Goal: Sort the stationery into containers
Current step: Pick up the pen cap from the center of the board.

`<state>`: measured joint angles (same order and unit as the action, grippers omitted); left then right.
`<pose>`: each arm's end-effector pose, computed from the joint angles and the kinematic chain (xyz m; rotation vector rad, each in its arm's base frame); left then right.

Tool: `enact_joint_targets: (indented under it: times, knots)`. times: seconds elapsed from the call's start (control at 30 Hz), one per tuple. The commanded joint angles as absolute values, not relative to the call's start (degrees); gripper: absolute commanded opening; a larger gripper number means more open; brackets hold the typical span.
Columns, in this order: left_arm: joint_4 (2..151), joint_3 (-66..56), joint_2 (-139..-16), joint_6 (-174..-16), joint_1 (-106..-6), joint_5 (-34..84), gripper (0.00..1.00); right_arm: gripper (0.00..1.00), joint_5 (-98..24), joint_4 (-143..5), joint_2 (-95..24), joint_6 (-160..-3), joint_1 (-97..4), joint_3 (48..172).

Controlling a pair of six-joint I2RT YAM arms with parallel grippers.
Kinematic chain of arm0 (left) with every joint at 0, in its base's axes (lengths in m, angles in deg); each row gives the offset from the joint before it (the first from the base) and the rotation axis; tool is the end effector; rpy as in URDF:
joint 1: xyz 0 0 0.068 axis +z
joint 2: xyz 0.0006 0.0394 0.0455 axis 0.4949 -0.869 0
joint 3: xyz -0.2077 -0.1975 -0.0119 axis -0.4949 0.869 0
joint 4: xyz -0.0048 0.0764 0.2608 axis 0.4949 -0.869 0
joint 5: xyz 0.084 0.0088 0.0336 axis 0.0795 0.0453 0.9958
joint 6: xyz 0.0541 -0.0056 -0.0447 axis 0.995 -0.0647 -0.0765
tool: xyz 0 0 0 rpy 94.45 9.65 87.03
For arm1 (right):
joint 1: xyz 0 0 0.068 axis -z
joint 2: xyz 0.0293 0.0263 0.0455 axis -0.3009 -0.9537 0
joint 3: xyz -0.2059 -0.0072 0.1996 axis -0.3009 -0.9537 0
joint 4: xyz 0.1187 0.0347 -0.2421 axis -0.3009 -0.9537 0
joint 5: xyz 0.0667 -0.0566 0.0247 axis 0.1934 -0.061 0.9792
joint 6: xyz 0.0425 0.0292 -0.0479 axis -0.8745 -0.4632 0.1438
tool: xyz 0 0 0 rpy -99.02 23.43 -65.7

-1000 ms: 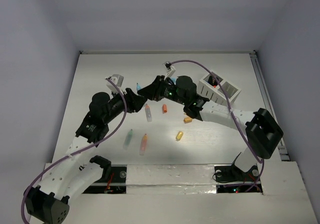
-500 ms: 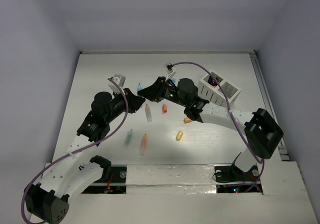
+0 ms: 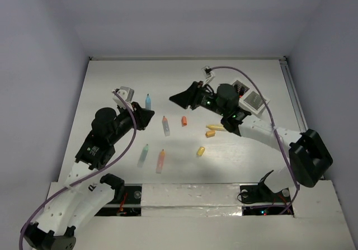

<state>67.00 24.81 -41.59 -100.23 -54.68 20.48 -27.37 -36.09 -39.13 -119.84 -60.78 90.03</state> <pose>0.1633 -0.0904 0.3524 0.2928 1.6779 -0.7375 0.2624 0.2708 0.3250 -0.2445 1.6915 1.4285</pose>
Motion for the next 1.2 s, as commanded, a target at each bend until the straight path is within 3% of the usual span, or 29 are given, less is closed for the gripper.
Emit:
enact_joint_targets:
  times: [0.0,0.03,0.13,0.17,0.27,0.33,0.43,0.47,0.57,0.8,1.17]
  knots:
    - [66.6,23.2,-39.0,-98.2,-54.4,22.6,0.00,0.58,-24.4,-38.2,-36.6,-115.9,-52.5,88.4]
    - [66.9,23.6,-38.3,-98.2,-54.4,22.6,0.00,0.46,-23.0,-43.3,-38.4,-114.8,-50.8,89.3]
    - [67.4,24.9,-37.6,-97.8,-54.4,22.2,0.00,0.28,-20.9,-54.0,-43.9,-104.4,-46.7,98.4]
    - [67.6,25.7,-37.1,-97.7,-54.4,22.2,0.00,0.17,-22.3,-62.9,-48.7,-100.9,-46.7,101.8]
    - [68.5,26.7,-35.7,-97.3,-54.4,21.8,0.00,0.13,-29.2,-80.7,-57.3,-86.3,-46.7,117.4]
    - [68.6,26.7,-35.0,-97.1,-54.4,21.1,0.00,0.15,-35.8,-87.9,-65.5,-79.1,-46.7,128.8]
    - [69.4,27.1,-33.4,-97.4,-54.4,19.8,0.00,0.34,-39.2,-95.2,-74.5,-69.4,-46.7,137.5]
    - [69.4,27.2,-33.0,-97.4,-54.4,19.5,0.00,0.47,-40.2,-98.4,-76.6,-67.4,-46.2,143.5]
    - [68.9,27.3,-33.0,-97.5,-55.0,19.1,0.00,0.64,-42.6,-103.4,-84.5,-59.0,-46.2,153.7]
    - [68.3,26.9,-33.4,-96.8,-57.4,20.7,0.00,0.65,-47.4,-110.7,-97.5,-50.8,-46.2,169.3]
    - [68.6,26.8,-34.0,-96.7,-57.4,21.1,0.00,0.58,-43.0,-111.3,-101.6,-49.6,-46.2,171.9]
